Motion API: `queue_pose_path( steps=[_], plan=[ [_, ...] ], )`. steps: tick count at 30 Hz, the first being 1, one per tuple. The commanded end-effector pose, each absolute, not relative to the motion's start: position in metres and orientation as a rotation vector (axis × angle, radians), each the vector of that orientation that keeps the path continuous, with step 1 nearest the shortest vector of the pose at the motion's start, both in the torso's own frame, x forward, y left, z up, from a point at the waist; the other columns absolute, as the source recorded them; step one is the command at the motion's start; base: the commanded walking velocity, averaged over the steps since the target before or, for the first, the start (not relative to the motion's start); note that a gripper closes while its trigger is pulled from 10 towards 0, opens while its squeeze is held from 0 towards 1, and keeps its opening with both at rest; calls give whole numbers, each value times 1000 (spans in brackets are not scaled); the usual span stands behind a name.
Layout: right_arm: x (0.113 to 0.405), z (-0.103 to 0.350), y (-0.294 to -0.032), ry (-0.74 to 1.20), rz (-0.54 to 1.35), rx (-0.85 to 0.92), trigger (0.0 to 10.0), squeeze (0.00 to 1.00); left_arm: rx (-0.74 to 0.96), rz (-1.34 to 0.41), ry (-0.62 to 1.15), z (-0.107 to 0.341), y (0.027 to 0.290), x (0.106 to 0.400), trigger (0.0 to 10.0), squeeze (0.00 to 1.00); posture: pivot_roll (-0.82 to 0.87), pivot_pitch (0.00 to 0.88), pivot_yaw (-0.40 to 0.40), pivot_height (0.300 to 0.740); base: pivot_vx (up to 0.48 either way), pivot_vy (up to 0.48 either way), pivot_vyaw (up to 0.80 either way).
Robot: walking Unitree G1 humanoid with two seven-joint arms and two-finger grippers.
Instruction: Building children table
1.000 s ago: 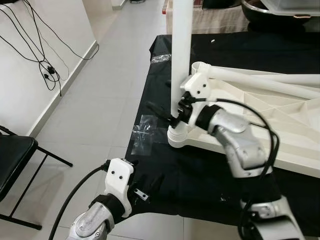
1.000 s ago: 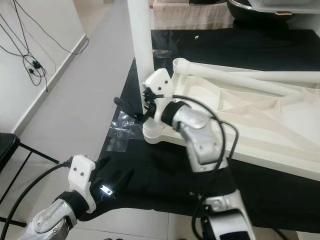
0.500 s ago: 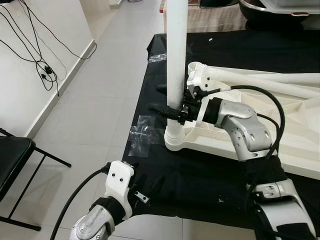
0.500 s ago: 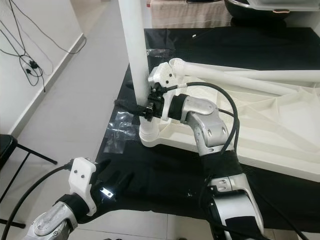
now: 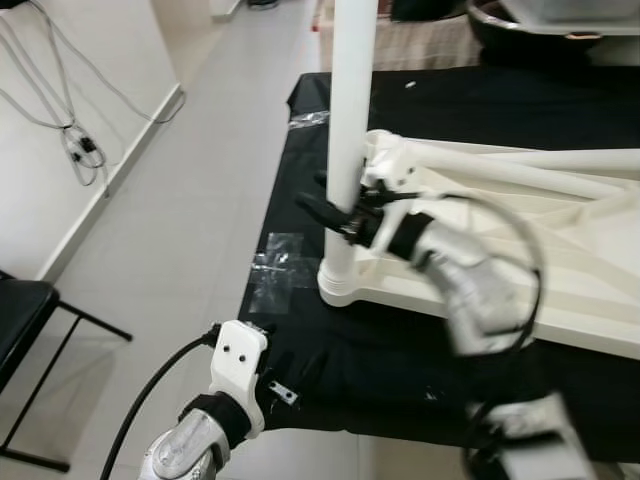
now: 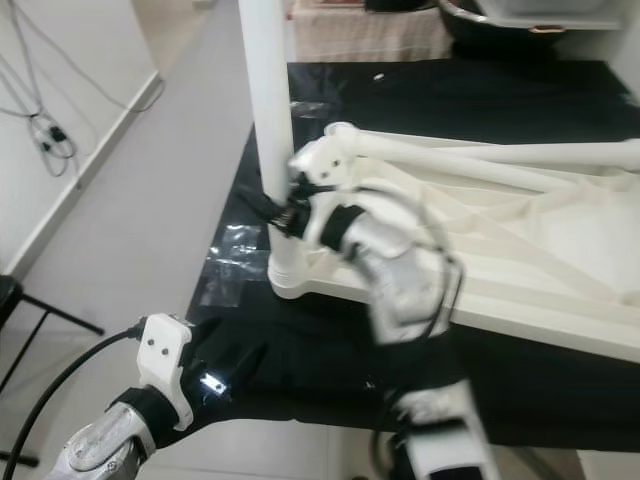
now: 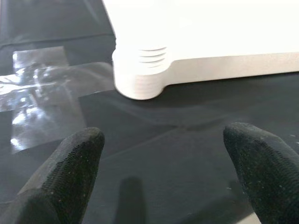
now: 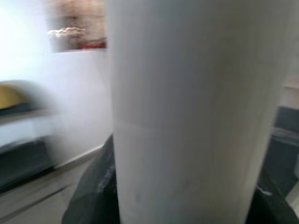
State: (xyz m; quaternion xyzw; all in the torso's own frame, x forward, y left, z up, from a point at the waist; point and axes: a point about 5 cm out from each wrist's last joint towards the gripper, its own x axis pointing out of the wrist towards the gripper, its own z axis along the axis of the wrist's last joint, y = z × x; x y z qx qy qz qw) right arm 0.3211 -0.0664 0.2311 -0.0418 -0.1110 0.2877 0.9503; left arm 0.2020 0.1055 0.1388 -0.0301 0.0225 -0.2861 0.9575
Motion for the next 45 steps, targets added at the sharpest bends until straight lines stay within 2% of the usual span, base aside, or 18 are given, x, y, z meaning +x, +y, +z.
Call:
queue_pose_path(
  steps=[1, 3, 13, 15, 16, 17, 18, 19, 20, 26, 27, 28, 30, 31, 32, 34, 38, 45],
  plan=[
    [310, 190, -70, -72, 344, -168, 0, 0, -53, -569, 57, 136, 107, 202, 10000, 0, 58, 200, 36, 740, 0, 0, 0],
    [295, 184, -60, -54, 326, -154, 0, 0, -48, -566, 56, 137, 108, 202, 10000, 0, 47, 190, 41, 740, 0, 0, 0],
    [312, 202, -61, -89, 337, -175, 0, 0, -54, -563, 56, 137, 108, 202, 10000, 0, 47, 201, 23, 740, 0, 0, 0],
    [313, 204, -62, -93, 323, -180, 431, 0, -55, -562, 55, 137, 108, 201, 10000, 0, 49, 205, 21, 740, 0, 0, 0],
    [315, 207, -62, -104, 328, -170, 10000, 0, -55, -559, 54, 138, 108, 201, 10000, 0, 49, 205, 21, 740, 0, 0, 0],
    [315, 210, -62, -117, 329, -158, 10000, 0, -55, -558, 54, 138, 108, 201, 10000, 0, 49, 205, 21, 740, 0, 0, 0],
    [315, 214, -61, -138, 351, -137, 10000, 933, -55, -558, 54, 138, 108, 201, 10000, 0, 52, 214, 19, 740, 0, 0, 0],
    [314, 221, -59, -172, 412, -107, 10000, 1000, -57, -557, 53, 139, 108, 200, 10000, 0, 53, 219, 16, 740, 0, 0, 0],
    [314, 221, -59, -172, 412, -107, 10000, 1000, -57, -557, 53, 139, 108, 200, 10000, 0, 53, 219, 16, 740, 0, 0, 0],
    [323, 258, -65, -301, 748, -27, 10000, 1000, -62, -562, 53, 140, 106, 198, 10000, 0, 55, 233, 12, 740, 0, 0, 0],
    [323, 258, -65, -301, 748, -27, 10000, 1000, -62, -562, 53, 140, 106, 198, 10000, 0, 55, 233, 12, 740, 0, 0, 0],
    [322, 271, -62, -340, 885, -60, 10000, 1000, -64, -563, 53, 141, 105, 197, 10000, 0, 59, 240, 9, 740, 0, 0, 0],
    [321, 275, -59, -349, 966, -96, 10000, 1000, -64, -564, 54, 141, 105, 196, 10000, 0, 64, 245, 8, 740, 0, 0, 0],
    [321, 277, -56, -349, 1037, -128, 10000, 835, -64, -564, 54, 142, 104, 196, 10000, 0, 64, 245, 8, 740, 0, 0, 0],
    [321, 278, -55, -346, 1085, -156, 10000, 20, -64, -564, 54, 142, 104, 195, 10000, 0, 70, 250, 7, 740, 0, 0, 0],
    [327, 284, -57, -341, 1152, -215, 10000, 0, -63, -563, 54, 143, 104, 192, 10000, 0, 83, 262, 5, 740, 0, 0, 0],
    [339, 301, -65, -348, 1236, -195, 10000, 0, -63, -564, 57, 144, 103, 188, 10000, 0, 96, 274, -3, 740, 0, 0, 0],
    [342, 295, -76, -256, 1402, -205, 10000, 0, -63, -563, 63, 145, 101, 183, 10000, 0, 112, 283, -6, 740, 0, 0, 0]
  ],
)
